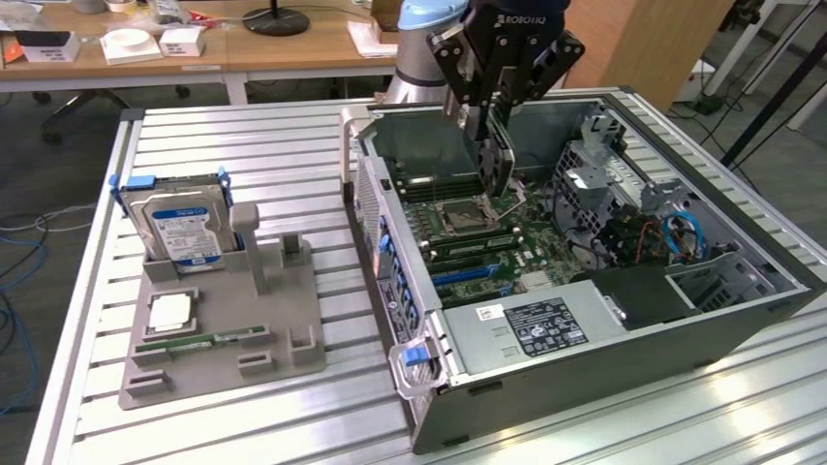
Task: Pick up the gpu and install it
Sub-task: 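Pick up the gpu and move the gpu toward the slot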
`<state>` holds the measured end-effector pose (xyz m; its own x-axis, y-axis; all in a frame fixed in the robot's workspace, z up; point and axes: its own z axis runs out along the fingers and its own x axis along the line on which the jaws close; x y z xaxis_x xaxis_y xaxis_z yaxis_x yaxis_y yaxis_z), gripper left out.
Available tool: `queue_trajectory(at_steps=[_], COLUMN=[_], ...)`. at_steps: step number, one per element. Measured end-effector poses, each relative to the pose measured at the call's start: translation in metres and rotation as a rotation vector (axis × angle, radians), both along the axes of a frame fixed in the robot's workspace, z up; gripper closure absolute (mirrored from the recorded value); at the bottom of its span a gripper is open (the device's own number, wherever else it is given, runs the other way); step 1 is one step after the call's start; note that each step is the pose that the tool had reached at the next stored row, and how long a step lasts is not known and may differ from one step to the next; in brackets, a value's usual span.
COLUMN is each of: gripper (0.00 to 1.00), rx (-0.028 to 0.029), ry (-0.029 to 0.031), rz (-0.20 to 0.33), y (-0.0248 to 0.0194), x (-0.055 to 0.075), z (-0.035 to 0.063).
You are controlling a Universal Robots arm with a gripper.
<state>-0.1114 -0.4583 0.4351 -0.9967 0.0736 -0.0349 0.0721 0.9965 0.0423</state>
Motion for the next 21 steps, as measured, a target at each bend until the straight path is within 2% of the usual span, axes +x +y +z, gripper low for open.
queue_trajectory(at_steps=[21], gripper=[0.74], rx=[0.0], ry=[0.0], rz=[0.0], y=[0.0], x=[0.024], z=[0.0])
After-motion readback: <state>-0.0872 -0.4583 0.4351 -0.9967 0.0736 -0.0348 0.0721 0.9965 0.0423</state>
